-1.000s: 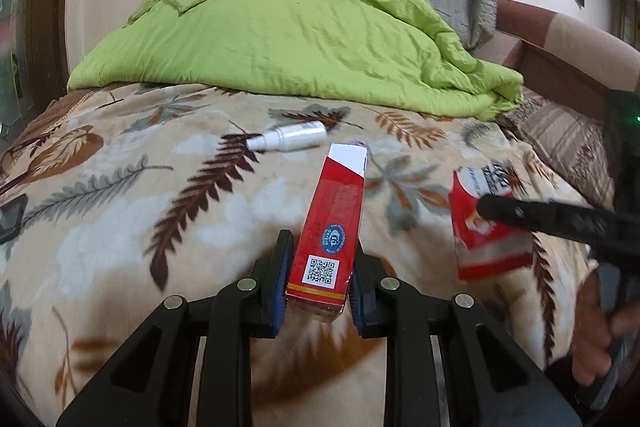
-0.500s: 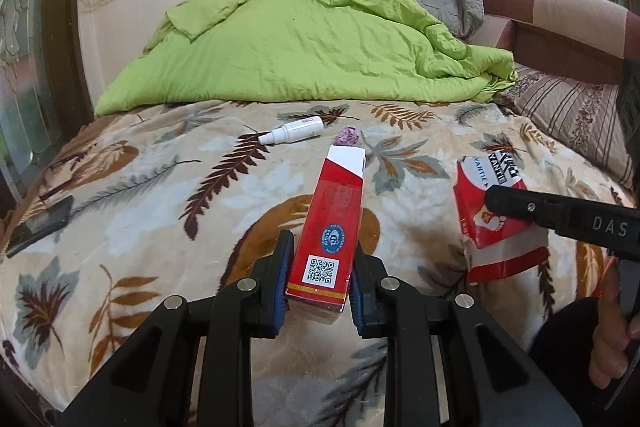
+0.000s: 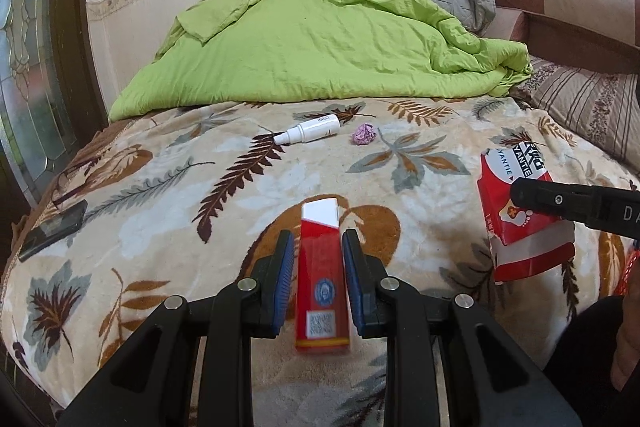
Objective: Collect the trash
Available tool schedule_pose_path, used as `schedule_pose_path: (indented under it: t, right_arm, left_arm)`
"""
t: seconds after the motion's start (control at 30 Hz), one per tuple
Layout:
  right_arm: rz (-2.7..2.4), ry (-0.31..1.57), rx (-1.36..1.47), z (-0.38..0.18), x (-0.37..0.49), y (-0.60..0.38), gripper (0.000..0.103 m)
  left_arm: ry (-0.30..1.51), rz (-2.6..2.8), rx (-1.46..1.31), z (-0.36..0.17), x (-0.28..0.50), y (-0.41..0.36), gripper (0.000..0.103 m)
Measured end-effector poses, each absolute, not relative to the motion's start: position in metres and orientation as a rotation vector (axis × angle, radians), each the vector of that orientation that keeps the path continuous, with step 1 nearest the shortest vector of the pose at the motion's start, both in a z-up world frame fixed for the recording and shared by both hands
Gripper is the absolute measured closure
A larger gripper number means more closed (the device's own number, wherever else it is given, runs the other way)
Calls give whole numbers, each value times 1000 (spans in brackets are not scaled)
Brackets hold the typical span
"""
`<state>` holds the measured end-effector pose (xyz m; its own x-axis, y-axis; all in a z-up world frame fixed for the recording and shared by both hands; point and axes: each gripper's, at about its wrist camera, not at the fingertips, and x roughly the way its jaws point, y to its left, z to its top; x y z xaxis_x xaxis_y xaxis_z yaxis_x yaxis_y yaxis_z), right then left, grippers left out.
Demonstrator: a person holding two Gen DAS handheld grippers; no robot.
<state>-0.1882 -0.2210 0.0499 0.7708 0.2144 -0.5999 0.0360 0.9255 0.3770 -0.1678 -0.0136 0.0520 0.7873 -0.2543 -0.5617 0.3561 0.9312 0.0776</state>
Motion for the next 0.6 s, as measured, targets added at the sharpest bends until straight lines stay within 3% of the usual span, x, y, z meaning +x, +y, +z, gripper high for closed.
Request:
schedule_pose_path:
  t: [0.53,0.6]
  right_arm:
    - [101,689,396,48,-186,-222,70]
    - [103,686,401,49,-186,-224,70]
  left_arm:
    - [856,-405,-24,18,-131,8,76]
    - [850,-410,-26,18,-131,7,82]
